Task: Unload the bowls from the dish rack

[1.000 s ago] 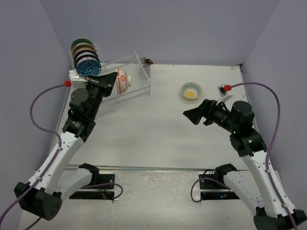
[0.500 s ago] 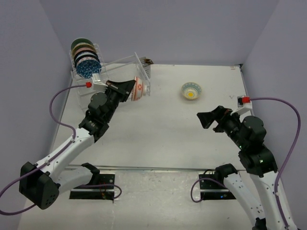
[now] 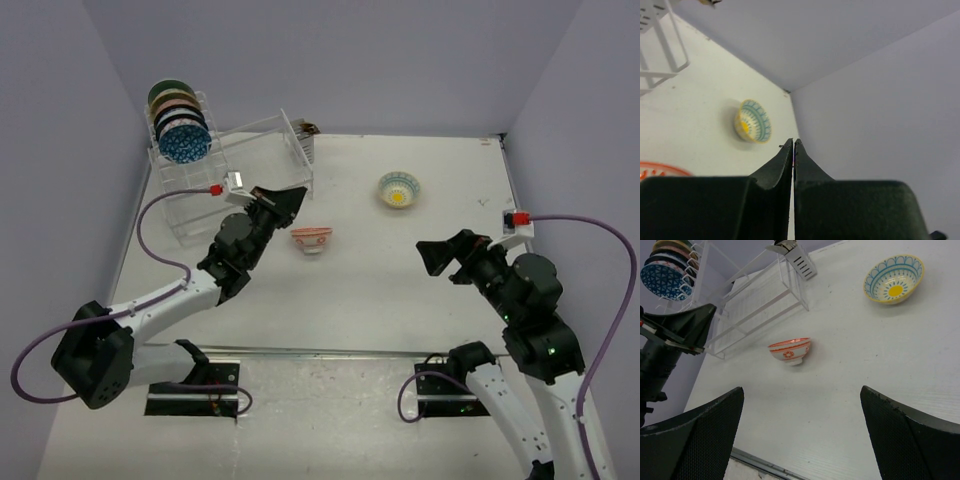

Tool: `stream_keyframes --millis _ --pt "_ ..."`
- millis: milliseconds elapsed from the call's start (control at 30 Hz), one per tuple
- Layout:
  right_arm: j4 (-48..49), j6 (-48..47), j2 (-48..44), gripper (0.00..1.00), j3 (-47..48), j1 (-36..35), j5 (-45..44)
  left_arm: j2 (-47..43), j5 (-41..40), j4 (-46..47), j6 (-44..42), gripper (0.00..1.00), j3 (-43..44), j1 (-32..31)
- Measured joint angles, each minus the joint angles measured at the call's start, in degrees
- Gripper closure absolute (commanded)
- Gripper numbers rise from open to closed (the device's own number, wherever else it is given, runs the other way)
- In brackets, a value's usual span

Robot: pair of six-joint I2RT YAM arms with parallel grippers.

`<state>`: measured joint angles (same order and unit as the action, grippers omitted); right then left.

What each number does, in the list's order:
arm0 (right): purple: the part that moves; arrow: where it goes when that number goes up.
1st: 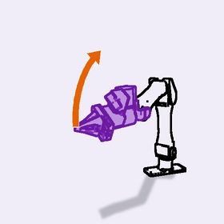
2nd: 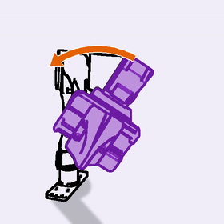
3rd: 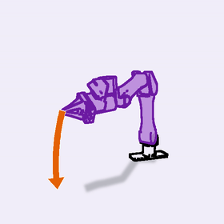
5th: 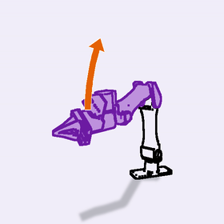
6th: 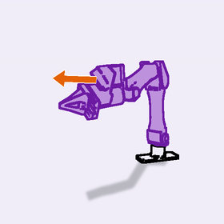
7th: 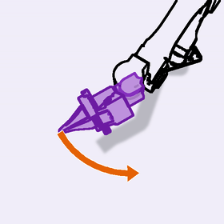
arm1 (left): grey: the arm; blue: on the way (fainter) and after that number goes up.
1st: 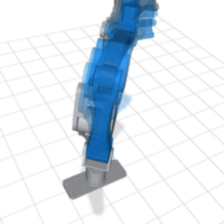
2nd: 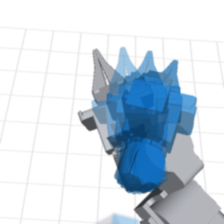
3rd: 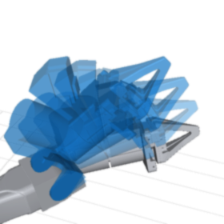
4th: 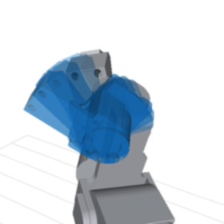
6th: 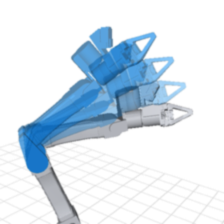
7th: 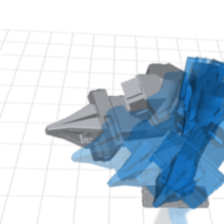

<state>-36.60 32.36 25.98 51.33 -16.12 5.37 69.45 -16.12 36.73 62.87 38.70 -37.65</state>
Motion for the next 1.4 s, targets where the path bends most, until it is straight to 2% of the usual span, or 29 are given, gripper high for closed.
stream_keyframes --millis 67,267,333,367,433,600,733,900,933,1000,1067,1133,1200,1267,1300,1400 --pt "0.0 0.0 -0.1 0.01 -0.4 0.0 0.0 0.4 -1.2 -1.2 -2.8 1.0 -2.0 -1.8" --pt "0.9 -0.1 2.3 0.01 -3.1 0.0 0.9 -1.9 -6.2 -10.4 -10.3 1.0 -0.4 -5.6" --pt "1.9 0.0 3.4 0.01 -4.9 0.0 1.9 -2.5 -7.6 -14.3 -12.9 0.88 1.7 -6.1" --pt "2.0 0.0 4.0 0.01 -5.5 0.0 2.5 -2.5 -8.0 -16.4 -13.8 0.77 3.0 -6.1" --pt "2.4 0.0 5.5 0.01 -6.6 0.0 3.7 -1.7 -8.8 -21.6 -15.8 0.63 6.8 -6.3" --pt "3.7 0.2 7.1 0.01 -7.5 0.0 4.9 4.2 -9.3 -31.0 -18.4 0.57 15.0 -6.6" --pt "4.3 0.2 6.6 0.01 -7.9 0.0 4.9 12.8 -8.8 -38.5 -19.7 0.5 20.6 -7.1" --pt "4.1 0.1 5.3 0.01 -8.9 0.0 4.7 23.8 -6.6 -47.0 -20.7 0.37 25.6 -7.8" --pt "4.0 0.1 4.9 0.01 -9.0 0.0 4.7 25.1 -6.1 -48.0 -20.7 0.32 25.7 -8.0" --pt "3.8 0.0 4.1 0.01 -9.2 0.0 4.7 27.2 -5.3 -50.0 -20.6 0.3 25.7 -8.7" --pt "3.7 -0.1 3.6 0.01 -9.2 0.0 4.7 28.5 -4.8 -51.2 -20.6 0.33 25.8 -9.4" --pt "3.5 -0.1 3.3 0.01 -9.2 0.0 4.7 29.5 -4.6 -52.0 -20.3 0.56 26.1 -10.2" --pt "3.3 -0.3 2.8 0.01 -9.2 0.0 4.7 30.0 -5.0 -52.8 -20.1 0.83 26.2 -10.7" --pt "3.1 -0.4 2.2 0.01 -9.2 0.0 4.7 30.1 -5.2 -54.0 -19.9 0.92 26.0 -10.9" --pt "3.0 -0.4 1.8 0.01 -9.2 0.0 4.7 30.1 -5.0 -54.1 -19.5 1.0 25.6 -10.9" --pt "2.7 -0.5 1.0 0.01 -9.2 0.0 4.7 29.9 -5.1 -53.7 -18.7 1.0 24.9 -11.2"
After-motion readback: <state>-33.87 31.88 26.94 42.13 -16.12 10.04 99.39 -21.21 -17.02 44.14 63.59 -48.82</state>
